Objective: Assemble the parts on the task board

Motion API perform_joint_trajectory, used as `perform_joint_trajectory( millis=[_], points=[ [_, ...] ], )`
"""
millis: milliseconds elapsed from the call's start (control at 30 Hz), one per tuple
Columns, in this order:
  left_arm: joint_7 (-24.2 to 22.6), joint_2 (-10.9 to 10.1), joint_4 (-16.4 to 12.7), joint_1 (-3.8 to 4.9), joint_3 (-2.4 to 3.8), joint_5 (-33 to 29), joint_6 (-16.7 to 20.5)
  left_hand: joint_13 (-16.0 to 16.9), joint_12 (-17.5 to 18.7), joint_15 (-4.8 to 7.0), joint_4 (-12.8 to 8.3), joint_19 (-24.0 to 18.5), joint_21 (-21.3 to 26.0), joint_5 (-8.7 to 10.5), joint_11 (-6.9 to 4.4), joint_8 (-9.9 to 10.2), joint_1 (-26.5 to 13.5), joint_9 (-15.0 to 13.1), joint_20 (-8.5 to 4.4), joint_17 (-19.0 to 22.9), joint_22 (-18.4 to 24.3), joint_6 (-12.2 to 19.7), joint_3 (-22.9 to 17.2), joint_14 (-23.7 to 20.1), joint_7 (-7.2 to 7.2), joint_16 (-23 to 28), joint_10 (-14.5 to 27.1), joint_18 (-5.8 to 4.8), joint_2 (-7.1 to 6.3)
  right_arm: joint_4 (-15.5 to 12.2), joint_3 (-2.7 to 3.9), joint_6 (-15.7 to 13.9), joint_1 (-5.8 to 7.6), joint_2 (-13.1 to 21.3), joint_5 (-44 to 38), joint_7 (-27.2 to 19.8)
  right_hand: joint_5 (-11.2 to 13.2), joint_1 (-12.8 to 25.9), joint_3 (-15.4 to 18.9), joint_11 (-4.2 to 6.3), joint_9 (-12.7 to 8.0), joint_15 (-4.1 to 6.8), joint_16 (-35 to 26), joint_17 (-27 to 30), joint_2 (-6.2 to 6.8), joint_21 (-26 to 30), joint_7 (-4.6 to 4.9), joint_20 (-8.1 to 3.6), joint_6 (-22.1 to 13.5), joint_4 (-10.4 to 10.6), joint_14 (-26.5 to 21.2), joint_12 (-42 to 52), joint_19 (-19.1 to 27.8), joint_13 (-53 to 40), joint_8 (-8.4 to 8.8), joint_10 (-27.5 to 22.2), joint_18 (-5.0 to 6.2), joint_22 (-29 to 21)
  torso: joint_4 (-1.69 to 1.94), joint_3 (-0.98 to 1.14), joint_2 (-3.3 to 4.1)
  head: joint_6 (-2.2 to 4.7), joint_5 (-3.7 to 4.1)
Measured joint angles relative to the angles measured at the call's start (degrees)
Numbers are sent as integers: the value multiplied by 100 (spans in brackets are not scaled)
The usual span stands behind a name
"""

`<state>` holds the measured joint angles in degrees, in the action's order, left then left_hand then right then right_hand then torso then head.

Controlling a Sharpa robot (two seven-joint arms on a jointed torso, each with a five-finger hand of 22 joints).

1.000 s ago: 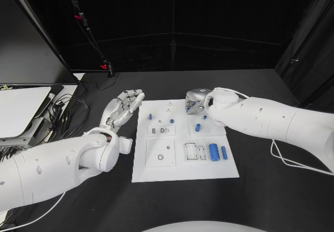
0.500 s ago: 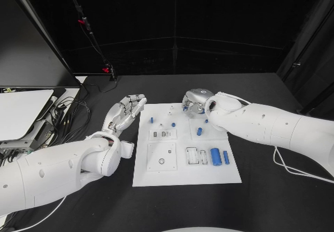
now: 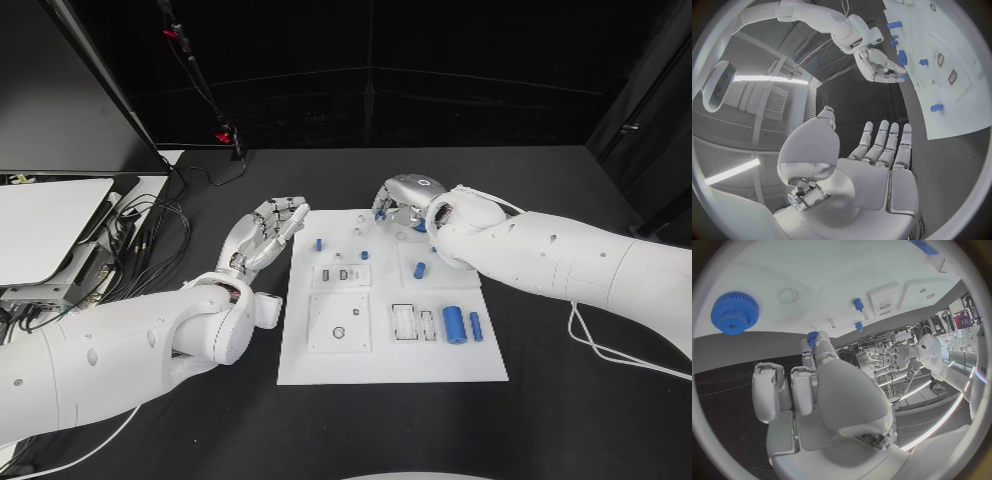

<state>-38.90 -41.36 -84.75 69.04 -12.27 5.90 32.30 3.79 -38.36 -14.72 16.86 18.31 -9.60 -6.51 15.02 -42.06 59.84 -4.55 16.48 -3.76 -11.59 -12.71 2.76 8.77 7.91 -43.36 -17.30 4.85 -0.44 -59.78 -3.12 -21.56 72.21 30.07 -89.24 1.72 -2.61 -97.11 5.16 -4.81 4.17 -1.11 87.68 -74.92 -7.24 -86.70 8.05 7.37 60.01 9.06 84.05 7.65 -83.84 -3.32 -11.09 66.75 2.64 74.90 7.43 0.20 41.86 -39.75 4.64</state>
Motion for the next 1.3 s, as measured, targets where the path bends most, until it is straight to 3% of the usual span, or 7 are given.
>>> perform_joint_trajectory(
  millis=[267,433,600,933,1300],
  points=[
    [0,6,-2,0,0,0,-7,0,0,0,0,0,0,0,0,0,0,4,0,0,0,0,0,0,0,0,0,0,0,22,19,4,92,-51,9,-39,1,0,-11,0,-8,0,0,0,0,0,1,0,-1,11,0,-35,0,-4,23,0,0,0,37,-8,87,51,-19],
    [0,9,-10,-1,0,0,-11,0,0,0,0,0,0,0,0,0,0,4,0,0,0,0,0,0,0,0,0,0,0,68,85,6,139,-109,8,-51,2,1,-16,0,-17,0,0,0,1,0,1,0,-2,16,0,-61,0,-4,30,0,0,0,61,-12,131,83,-29],
    [0,9,-23,-1,0,0,-13,0,0,0,0,0,0,0,0,0,0,4,0,0,0,0,0,0,0,0,0,0,0,119,109,5,169,-144,3,-62,9,1,-16,0,-27,0,0,1,1,0,17,0,13,16,0,-66,0,-4,35,0,0,0,85,-15,164,106,-36],
    [0,13,-31,-1,-1,0,-19,0,0,0,0,0,0,-25,0,0,13,9,0,0,0,0,0,0,0,0,0,0,33,260,131,43,207,-252,-3,-71,0,-21,-34,-1,-26,0,0,1,23,0,17,0,13,35,0,-110,0,-2,80,-1,1,0,88,-23,170,91,-81],
    [0,17,-28,-1,0,0,-22,0,0,0,0,0,0,-25,0,0,3,9,0,0,0,0,0,0,0,0,0,0,43,533,133,231,209,-471,-6,-81,-3,-21,-55,-22,-28,0,0,1,24,0,18,0,12,57,0,-151,0,-2,97,19,0,0,87,-16,161,75,-118]
  ],
)
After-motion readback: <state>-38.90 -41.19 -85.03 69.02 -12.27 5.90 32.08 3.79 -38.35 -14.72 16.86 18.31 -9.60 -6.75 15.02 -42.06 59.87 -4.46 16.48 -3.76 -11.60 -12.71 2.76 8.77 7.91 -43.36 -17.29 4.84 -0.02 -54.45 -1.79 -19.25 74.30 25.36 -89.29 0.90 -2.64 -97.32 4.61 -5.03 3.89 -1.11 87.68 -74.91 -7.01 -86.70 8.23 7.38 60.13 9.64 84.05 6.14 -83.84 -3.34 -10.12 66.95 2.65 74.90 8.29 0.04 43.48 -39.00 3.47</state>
